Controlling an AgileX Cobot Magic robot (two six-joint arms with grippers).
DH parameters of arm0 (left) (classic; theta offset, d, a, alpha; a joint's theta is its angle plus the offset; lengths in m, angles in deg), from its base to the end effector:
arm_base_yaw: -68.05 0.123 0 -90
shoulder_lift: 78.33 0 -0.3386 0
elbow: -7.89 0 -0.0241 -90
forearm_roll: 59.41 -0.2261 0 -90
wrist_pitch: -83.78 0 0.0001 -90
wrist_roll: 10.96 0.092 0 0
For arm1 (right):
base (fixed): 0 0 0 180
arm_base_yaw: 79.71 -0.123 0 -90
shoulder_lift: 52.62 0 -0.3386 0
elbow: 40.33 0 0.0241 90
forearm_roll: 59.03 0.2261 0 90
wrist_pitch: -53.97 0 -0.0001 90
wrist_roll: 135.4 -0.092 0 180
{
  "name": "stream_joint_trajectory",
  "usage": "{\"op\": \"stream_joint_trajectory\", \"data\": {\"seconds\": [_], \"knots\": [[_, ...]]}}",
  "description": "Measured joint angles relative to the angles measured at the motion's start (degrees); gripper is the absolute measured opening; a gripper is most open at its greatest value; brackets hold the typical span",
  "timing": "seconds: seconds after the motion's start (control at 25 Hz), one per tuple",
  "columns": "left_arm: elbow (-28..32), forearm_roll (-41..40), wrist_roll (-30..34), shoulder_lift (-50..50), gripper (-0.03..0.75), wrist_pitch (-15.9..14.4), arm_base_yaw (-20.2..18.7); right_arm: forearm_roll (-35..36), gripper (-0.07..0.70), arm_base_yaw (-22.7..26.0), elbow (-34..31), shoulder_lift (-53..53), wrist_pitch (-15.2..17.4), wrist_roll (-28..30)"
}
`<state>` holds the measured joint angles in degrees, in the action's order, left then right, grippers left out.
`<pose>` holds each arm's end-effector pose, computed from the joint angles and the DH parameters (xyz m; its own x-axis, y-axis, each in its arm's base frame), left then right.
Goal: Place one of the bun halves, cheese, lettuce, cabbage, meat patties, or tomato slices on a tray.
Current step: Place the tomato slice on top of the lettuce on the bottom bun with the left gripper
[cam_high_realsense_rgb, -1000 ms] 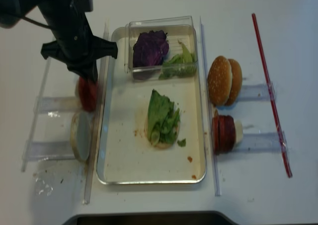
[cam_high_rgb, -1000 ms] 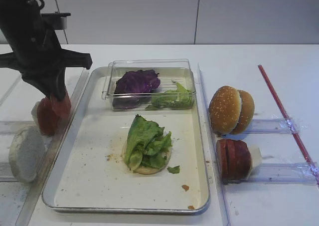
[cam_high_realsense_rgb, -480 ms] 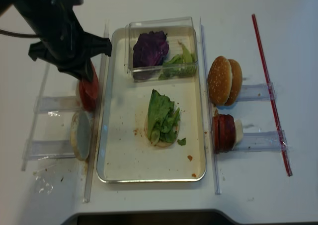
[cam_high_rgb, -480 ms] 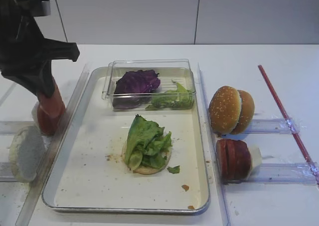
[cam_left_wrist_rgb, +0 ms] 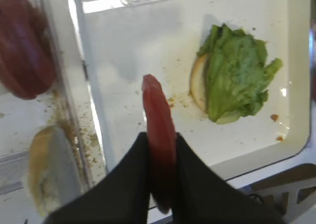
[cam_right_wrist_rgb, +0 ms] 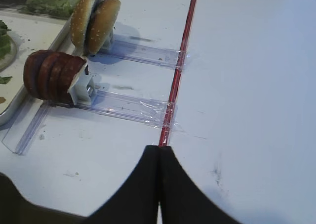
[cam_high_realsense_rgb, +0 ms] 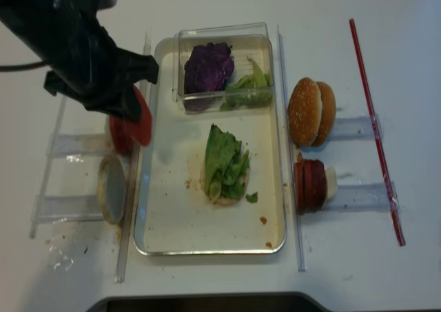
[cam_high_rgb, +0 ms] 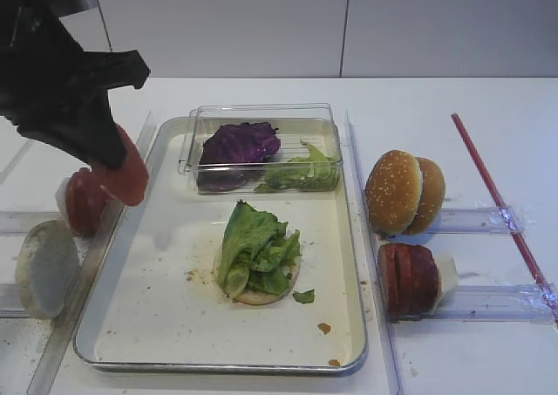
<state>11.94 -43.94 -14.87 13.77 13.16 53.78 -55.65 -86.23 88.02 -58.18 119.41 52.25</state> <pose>0.2473 -0.0868 0.3747 -0.9761 0.0893 -0.1983 0.1436 0.9494 -0.2794 -0.0827 -0.0045 0.2489 -0.5151 -0.1682 -0.8405 -0.2156 0.9745 -0.0629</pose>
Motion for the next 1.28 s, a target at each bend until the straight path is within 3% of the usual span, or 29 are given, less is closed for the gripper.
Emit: {"op": "stream_joint_trajectory", "data": {"seconds": [0.32,0.56,0.68,0.88,1.28], "knots": [[2.1,12.1,10.0,-0.1,0.057,0.2,0.0,0.0,0.017,0.0,0.0,0.0,0.0,0.0],[10.7,25.6,25.7,-0.1,0.057,0.4,0.0,0.0,0.017,0.0,0.0,0.0,0.0,0.0],[13.5,30.9,31.3,-0.1,0.057,2.7,0.0,0.0,0.017,0.0,0.0,0.0,0.0,0.0],[14.1,37.4,36.8,2.9,0.057,4.7,0.0,0.0,0.017,0.0,0.0,0.0,0.0,0.0],[14.1,47.4,47.8,13.1,0.057,5.1,0.0,0.0,0.017,0.0,0.0,0.0,0.0,0.0]]}}
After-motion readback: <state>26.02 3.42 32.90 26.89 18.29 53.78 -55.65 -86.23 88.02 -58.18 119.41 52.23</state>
